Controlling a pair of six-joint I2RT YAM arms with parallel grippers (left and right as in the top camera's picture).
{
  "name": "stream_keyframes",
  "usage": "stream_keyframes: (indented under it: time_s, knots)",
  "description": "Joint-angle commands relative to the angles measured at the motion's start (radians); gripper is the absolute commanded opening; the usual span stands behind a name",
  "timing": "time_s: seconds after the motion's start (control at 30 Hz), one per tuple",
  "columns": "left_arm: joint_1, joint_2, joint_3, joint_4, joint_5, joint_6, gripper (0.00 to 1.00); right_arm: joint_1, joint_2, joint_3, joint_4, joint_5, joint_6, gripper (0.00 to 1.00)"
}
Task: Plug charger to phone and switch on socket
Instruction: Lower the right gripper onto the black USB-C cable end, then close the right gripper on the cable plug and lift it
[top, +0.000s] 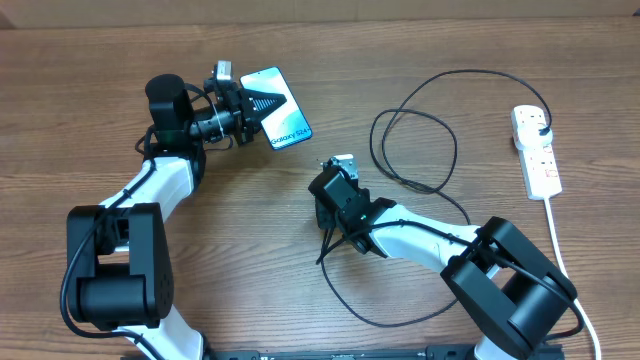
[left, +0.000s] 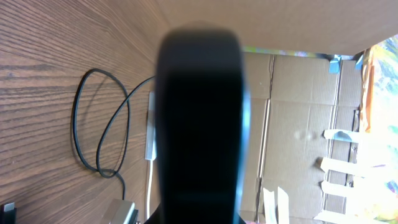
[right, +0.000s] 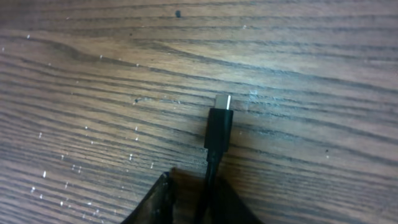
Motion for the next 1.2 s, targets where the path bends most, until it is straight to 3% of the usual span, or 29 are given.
stream_keyframes:
  time_s: [0.0,0.1,0.3,0.43,0.63,0.93,1.17]
  knots:
    - [0.007,-0.003,0.032,0.008,0.017,0.018,0.04,0.007,0.021,0.014,-0.008,-0.015,0.005,0.15]
    - [0.007,-0.003,0.032,0.008,0.017,0.018,0.04,0.006,0.021,0.014,-0.012,-0.015,0.006,0.04]
    - [0.007,-0.003,0.032,-0.003,0.02,0.057,0.04,-0.015,0.019,0.079,-0.129,-0.12,0.01,0.04]
    - [0.022,-0.003,0.032,-0.103,0.005,0.164,0.04,-0.073,-0.019,0.158,-0.241,-0.333,0.009,0.04]
    - [0.066,0.003,0.032,-0.254,-0.02,0.347,0.04,-0.166,-0.142,0.157,-0.249,-0.608,-0.046,0.04]
    - [0.1,0.09,0.039,-0.155,0.037,0.323,0.04,-0.222,-0.221,0.123,-0.248,-1.003,-0.162,0.04]
    - [0.068,0.214,0.097,-0.039,0.114,0.27,0.05,-0.213,-0.221,0.123,-0.29,-1.073,-0.168,0.04]
